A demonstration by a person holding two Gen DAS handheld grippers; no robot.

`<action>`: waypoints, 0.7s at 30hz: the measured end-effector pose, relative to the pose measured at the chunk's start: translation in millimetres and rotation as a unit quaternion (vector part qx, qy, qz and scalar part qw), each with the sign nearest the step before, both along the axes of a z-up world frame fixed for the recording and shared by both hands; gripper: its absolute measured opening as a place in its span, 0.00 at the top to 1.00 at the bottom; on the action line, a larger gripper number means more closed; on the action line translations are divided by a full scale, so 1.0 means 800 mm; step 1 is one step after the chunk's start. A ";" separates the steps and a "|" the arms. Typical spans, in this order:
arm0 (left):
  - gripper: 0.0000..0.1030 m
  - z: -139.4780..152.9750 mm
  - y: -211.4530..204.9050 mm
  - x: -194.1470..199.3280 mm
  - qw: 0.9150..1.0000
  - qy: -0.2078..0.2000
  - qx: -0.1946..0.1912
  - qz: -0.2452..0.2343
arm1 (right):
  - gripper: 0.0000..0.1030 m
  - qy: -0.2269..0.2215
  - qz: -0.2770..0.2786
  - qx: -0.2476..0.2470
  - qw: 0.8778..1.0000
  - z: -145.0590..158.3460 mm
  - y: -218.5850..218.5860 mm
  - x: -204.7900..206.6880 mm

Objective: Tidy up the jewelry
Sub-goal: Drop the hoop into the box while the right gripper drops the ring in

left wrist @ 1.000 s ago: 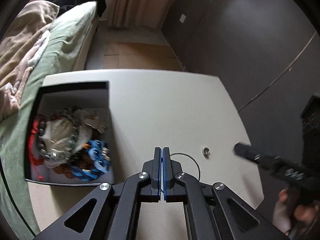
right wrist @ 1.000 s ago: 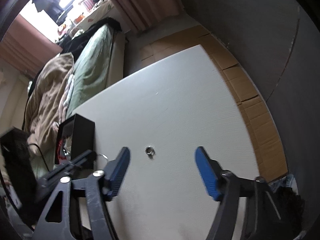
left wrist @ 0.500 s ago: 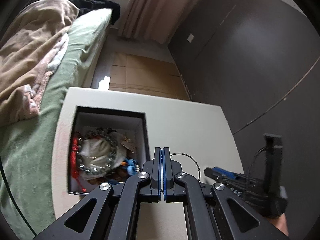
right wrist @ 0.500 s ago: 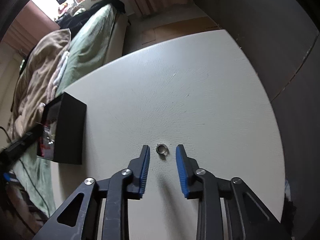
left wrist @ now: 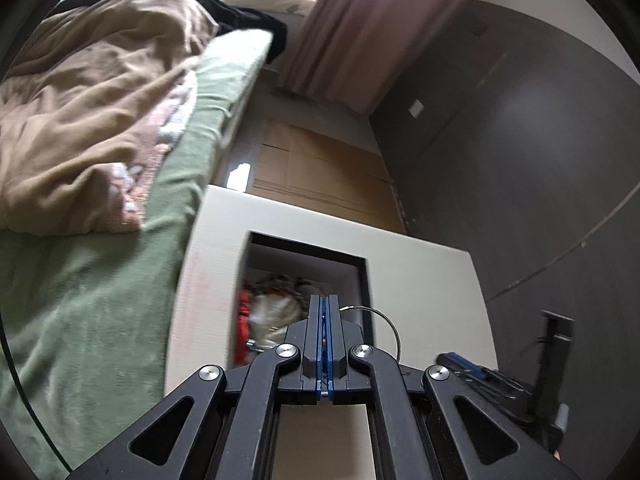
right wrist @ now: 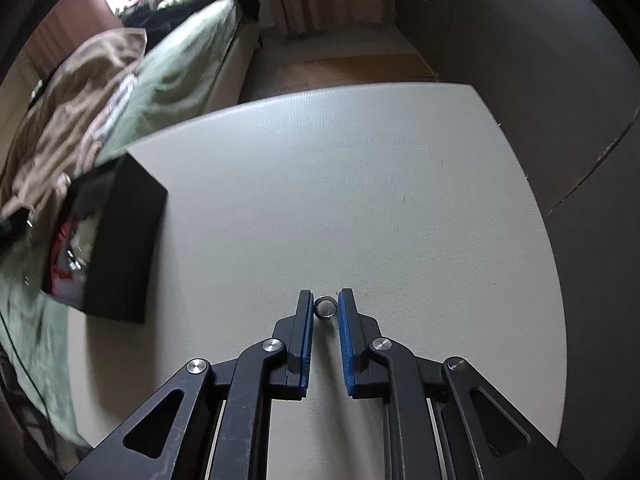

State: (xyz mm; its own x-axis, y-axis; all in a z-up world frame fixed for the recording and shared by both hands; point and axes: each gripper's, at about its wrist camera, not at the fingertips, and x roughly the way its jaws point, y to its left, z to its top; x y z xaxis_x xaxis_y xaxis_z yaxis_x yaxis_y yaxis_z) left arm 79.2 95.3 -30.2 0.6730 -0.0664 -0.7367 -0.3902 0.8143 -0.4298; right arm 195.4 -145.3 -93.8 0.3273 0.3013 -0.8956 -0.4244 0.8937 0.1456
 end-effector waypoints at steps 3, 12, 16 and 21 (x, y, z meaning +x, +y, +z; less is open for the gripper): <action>1.00 -0.003 0.012 -0.002 1.000 0.000 -0.002 0.013 | 0.87 -0.015 -0.003 0.027 1.000 0.018 0.000 -0.003; 1.00 -0.015 0.033 0.009 0.999 -0.010 -0.049 0.021 | 0.87 -0.003 0.029 0.116 0.993 0.041 0.022 -0.013; 0.99 -0.011 0.037 0.015 0.998 -0.009 -0.054 0.019 | 0.87 0.012 0.046 0.162 0.986 0.046 0.048 -0.012; 0.97 -0.009 0.049 0.014 0.998 -0.008 -0.056 0.029 | 0.87 0.030 0.068 0.210 0.975 0.051 0.073 -0.018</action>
State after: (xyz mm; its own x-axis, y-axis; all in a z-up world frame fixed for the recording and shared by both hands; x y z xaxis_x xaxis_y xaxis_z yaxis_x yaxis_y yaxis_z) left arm 90.1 134.2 -37.7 0.6892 -0.1094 -0.7163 -0.4273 0.7370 -0.5237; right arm 180.8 -87.1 -53.3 0.2094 0.6818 -0.7010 -0.5137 0.6866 0.5144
